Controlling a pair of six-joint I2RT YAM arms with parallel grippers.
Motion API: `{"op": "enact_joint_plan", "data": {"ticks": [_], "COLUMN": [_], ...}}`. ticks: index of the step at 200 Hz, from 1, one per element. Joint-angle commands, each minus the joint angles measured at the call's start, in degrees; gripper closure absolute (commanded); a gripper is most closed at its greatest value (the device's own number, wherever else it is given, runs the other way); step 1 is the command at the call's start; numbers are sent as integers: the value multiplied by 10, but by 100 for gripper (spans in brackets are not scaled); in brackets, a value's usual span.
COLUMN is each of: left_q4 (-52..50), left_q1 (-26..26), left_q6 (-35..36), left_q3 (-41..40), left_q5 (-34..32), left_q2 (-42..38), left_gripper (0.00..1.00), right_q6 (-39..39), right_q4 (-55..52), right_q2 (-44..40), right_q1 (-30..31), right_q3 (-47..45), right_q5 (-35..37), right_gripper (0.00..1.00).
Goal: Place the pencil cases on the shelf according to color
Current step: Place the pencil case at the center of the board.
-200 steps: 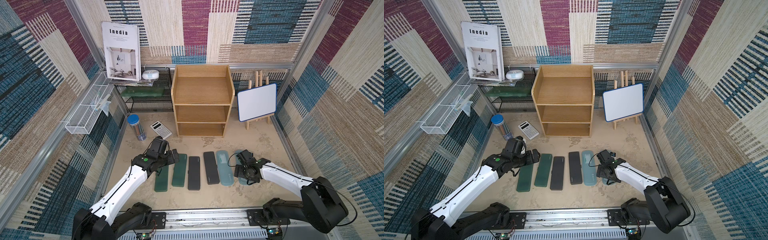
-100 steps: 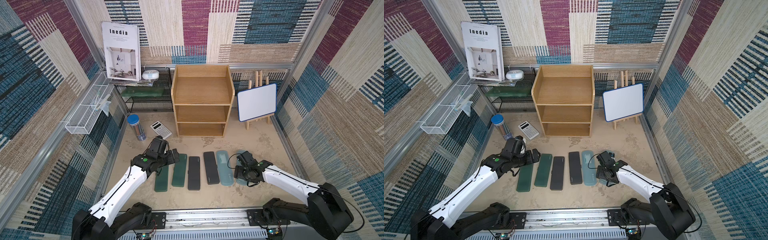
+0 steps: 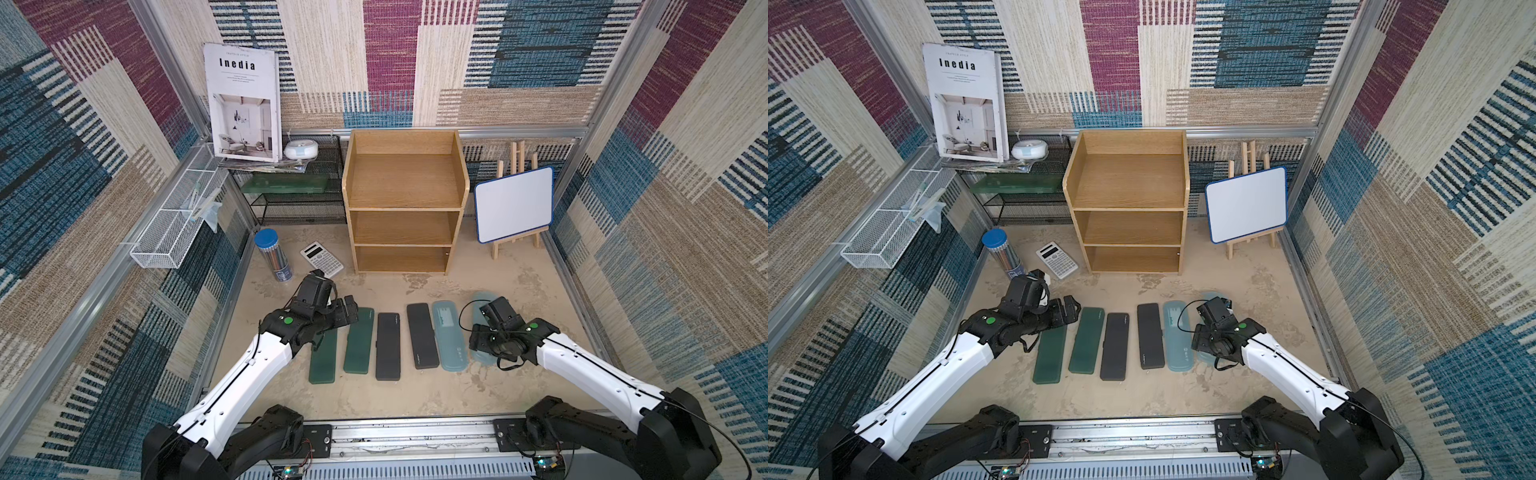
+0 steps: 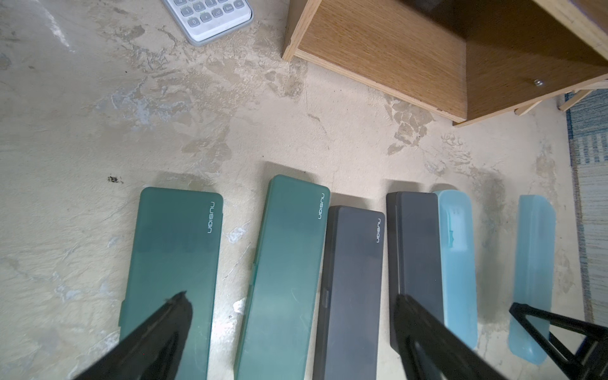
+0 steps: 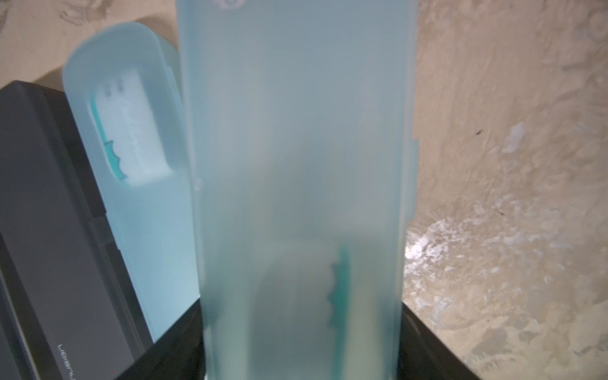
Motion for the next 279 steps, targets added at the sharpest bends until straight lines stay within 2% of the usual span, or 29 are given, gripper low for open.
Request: {"op": "enact_joint_plan", "data": {"ticks": [1, 53, 104, 150, 237, 279], "left_q4": [4, 15, 29, 21, 11, 24], "left_q1": [0, -1, 0, 0, 1, 1], "left_q6": [1, -1, -7, 5, 25, 18], "left_q3": [9, 12, 37, 80, 184, 207], "left_q5": [-6, -7, 3, -4, 11, 16], "left_q2": [-1, 2, 19, 50, 94, 105], "left_gripper": [0, 0, 0, 0, 0, 0], "right_q6": [-2, -17, -31, -69, -176, -208], "right_q4": [-10, -13, -27, -58, -40, -40], "right_q2": [-6, 15, 84, 155, 245, 324], "right_q1": [0, 10, 45, 83, 83, 82], "right_q3": [18, 82, 180, 304, 549, 693], "right_q5": [0, -13, -8, 18, -2, 57], "right_gripper": [34, 36, 38, 38, 37, 36]}}
